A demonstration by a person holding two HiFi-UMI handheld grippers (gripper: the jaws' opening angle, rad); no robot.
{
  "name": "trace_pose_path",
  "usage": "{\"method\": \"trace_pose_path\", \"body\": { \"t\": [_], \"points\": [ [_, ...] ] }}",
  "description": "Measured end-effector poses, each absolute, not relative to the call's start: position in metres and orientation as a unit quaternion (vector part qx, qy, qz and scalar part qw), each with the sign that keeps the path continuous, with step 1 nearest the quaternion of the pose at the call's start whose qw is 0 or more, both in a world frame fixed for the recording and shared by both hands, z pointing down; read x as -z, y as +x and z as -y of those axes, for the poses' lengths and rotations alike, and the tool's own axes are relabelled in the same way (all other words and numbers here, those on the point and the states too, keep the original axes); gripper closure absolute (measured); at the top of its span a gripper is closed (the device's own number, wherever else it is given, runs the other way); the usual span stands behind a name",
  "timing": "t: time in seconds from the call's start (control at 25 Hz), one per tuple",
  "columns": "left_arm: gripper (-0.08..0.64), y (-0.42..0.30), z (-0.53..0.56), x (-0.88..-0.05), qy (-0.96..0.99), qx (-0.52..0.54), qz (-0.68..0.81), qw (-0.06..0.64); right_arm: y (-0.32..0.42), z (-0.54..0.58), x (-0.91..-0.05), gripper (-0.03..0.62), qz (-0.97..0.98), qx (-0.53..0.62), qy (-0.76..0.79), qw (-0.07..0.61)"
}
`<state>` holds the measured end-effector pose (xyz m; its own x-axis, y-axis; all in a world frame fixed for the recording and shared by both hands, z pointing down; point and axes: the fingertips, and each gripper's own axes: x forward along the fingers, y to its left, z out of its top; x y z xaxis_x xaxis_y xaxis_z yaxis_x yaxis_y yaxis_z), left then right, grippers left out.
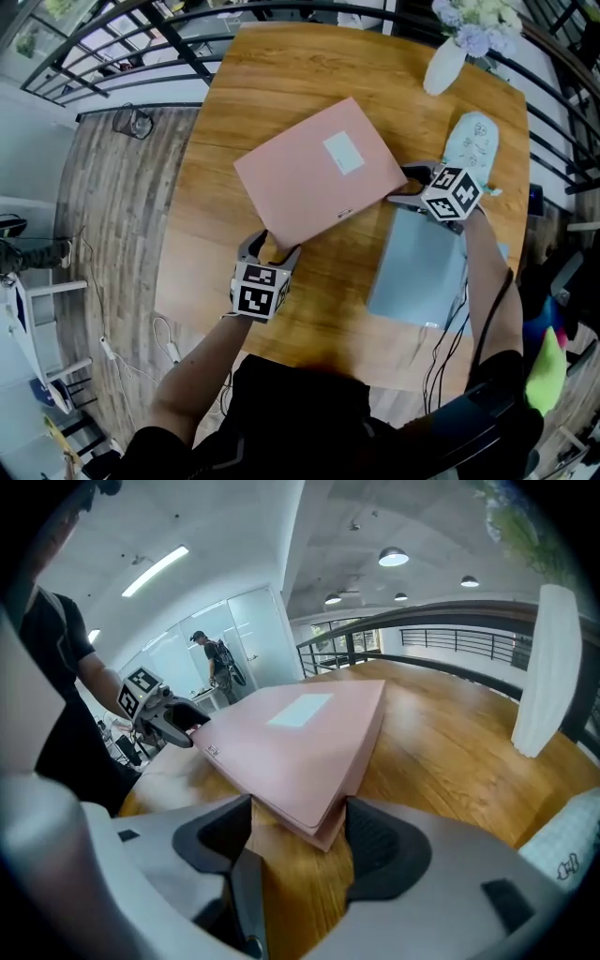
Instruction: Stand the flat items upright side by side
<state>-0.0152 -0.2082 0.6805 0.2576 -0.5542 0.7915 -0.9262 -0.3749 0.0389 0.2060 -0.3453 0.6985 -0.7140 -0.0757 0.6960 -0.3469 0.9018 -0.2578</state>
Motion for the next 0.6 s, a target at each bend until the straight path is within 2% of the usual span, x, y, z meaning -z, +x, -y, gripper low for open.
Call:
{"method": "trace_pose_path", "body": {
  "t": [0.28,0.6],
  "points": [
    [0.236,-0.021,0.211,-0.684,0.753,-0.360,0.484,0.264,0.205,0.342,-0.692,0.284,0.898,-0.180,0.149,0.373],
    [0.232,-0.035,0.211,-0.686,0.768,-0.364,0.461,0.255,0.198,0.324,-0.647,0.299,0.898,-0.134,0.200,0.370]
  ]
}}
